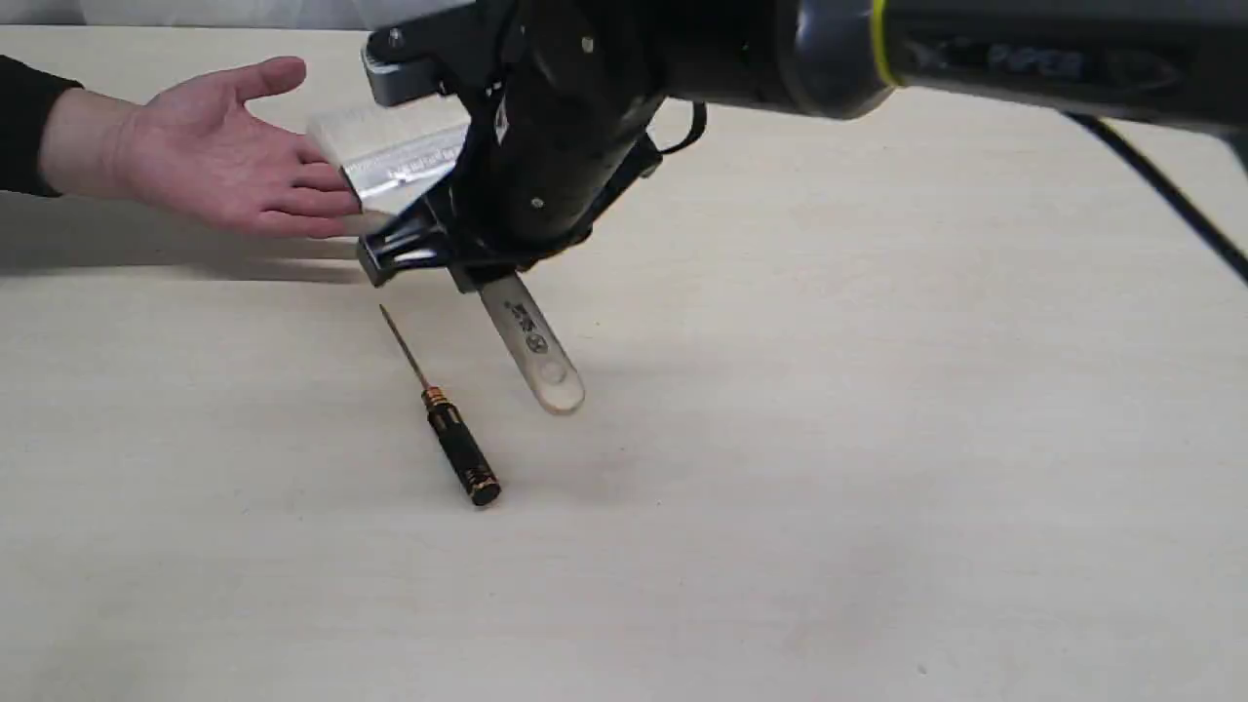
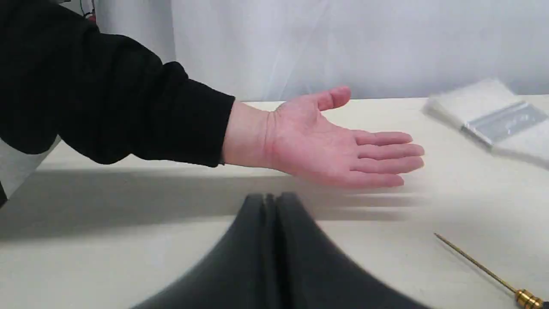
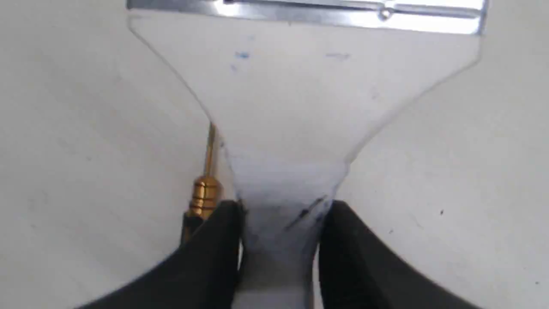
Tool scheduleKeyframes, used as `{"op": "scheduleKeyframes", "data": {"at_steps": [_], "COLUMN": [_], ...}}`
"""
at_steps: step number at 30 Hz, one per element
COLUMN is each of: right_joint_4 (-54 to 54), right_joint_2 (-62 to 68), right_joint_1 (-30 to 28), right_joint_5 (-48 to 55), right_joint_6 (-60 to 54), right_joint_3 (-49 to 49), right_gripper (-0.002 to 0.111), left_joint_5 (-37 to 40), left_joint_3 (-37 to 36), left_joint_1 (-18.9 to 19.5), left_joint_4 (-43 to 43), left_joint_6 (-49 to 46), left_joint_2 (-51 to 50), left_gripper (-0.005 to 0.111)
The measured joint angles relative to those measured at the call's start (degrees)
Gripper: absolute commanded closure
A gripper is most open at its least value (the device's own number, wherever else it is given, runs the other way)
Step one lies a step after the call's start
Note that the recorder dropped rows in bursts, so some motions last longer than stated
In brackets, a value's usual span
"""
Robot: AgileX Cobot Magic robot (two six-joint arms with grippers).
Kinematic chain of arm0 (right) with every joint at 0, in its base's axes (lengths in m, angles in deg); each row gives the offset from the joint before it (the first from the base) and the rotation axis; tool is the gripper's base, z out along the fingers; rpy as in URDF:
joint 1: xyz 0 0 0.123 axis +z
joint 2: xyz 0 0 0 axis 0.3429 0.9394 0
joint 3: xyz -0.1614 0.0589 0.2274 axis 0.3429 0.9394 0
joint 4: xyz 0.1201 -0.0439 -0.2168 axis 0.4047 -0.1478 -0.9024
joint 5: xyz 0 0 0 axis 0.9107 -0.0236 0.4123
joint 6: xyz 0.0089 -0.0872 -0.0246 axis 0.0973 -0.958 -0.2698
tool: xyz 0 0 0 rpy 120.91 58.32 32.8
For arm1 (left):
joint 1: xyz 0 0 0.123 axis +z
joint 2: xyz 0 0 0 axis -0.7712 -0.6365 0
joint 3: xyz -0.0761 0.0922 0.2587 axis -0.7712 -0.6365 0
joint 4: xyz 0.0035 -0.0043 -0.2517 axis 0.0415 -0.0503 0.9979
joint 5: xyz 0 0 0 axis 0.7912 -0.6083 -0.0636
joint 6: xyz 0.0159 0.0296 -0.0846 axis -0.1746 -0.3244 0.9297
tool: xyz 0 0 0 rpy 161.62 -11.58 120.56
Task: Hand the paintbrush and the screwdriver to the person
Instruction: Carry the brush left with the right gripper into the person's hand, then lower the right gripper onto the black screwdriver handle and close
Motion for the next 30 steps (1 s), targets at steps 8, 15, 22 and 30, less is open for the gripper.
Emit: {"op": "scheduleKeyframes", "data": {"at_steps": [8, 15, 22, 30], "right_joint_4": [15.3, 19.3, 19.3, 12.4], "right_joint_2": [0.9, 8.2, 11.3, 9.1], "right_joint_1": [0.0, 0.0, 0.0, 0.0], "right_joint_5": [-2.8, -3.4, 2.2, 18.6], "right_joint_6": [-14.4, -19.6, -21.0, -17.9], "right_joint_3": [-10.0, -17.7, -18.1, -20.6], "right_gripper": [0.103, 0.069, 0.057, 0.057], "left_joint_5": [0.0, 0.0, 0.0, 0.0], "left_joint_3": [0.0, 0.0, 0.0, 0.0], "left_joint_1": [0.0, 0.0, 0.0, 0.0], "left_joint_4": [0.0, 0.0, 0.0, 0.0], "left_joint_6": [0.0, 0.0, 0.0, 0.0], "left_joint_2": [0.0, 0.0, 0.0, 0.0], "left_gripper": [0.107, 0.107, 0.107, 0.107]}}
